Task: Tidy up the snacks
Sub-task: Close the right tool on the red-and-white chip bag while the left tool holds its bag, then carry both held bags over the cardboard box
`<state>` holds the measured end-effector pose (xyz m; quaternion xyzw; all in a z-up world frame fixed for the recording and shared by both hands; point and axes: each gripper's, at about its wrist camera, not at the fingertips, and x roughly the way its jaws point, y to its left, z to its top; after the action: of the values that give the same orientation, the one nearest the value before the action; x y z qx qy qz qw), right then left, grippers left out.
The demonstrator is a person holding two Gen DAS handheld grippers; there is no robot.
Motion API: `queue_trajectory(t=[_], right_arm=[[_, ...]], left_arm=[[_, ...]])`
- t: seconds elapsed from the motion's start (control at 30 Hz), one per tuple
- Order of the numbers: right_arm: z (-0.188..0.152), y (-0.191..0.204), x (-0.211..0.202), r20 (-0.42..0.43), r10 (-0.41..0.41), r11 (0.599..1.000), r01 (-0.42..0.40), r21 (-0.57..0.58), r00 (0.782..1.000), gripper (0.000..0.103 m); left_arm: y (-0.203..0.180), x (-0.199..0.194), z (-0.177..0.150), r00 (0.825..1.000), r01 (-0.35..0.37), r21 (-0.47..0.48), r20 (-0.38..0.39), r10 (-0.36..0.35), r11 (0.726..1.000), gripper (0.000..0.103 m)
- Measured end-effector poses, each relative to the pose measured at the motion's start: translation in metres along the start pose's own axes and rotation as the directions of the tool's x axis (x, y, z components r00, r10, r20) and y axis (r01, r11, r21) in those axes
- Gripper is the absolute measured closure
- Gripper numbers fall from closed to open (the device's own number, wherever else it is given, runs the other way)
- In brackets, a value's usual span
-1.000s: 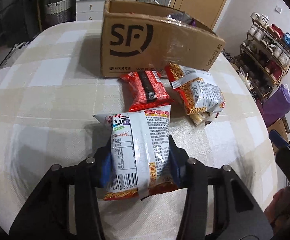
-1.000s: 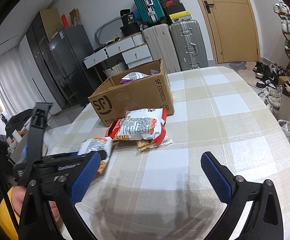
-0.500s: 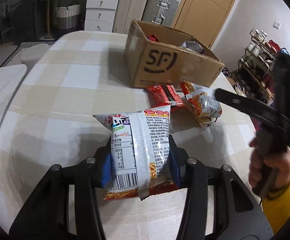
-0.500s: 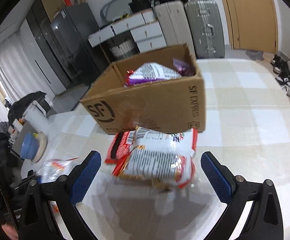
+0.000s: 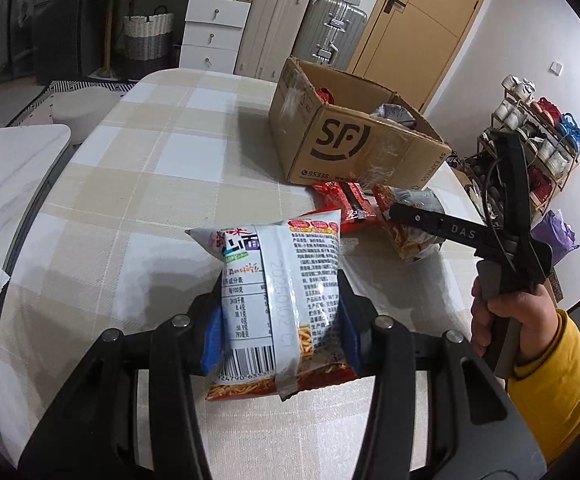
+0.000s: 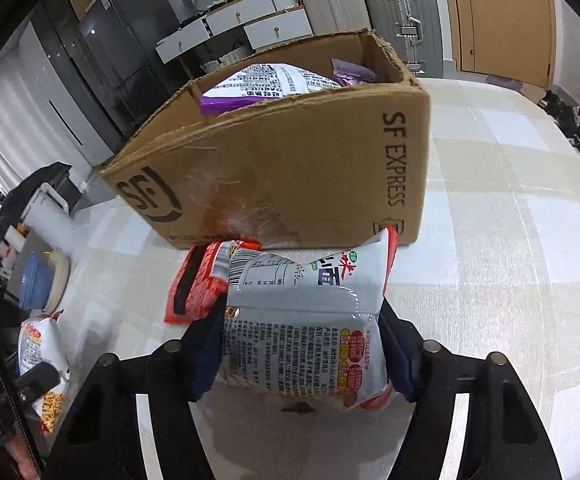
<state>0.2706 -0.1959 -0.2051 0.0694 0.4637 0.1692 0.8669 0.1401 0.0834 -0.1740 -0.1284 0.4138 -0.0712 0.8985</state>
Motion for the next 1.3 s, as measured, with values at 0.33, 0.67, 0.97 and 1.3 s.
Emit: queue_trajectory(t=[0.33,0.67,0.97,1.3], right_arm=[[-0.025,0.010,-0.067,0.118,0.058,0.998,-0.058,-0.001,0.991,0.037],[-0.067,0.034,-0.167,0.257,0.182,0.983,-0.179,-0.037,0.949,0.037],[-0.110,0.042,-0.207,0.287,0.238,0.970,-0.243,-0.017,0.928,0.037],[-0.135,0.049,-0.219,0.300,0.247,0.968,-0.252,-0.022,0.922,0.037]], left_arm=[[-0.018,-0.036,-0.011,0.999,0.001,0.021,0.048,-0.002,1.000,0.059],[-0.052,-0.079,-0.026,0.995,0.023,0.074,0.095,-0.030,0.997,0.059],[-0.075,-0.117,-0.040,0.990,0.039,0.116,0.130,-0.054,0.992,0.059],[-0.095,-0.139,-0.050,0.988,0.031,0.160,0.146,-0.055,0.987,0.059]])
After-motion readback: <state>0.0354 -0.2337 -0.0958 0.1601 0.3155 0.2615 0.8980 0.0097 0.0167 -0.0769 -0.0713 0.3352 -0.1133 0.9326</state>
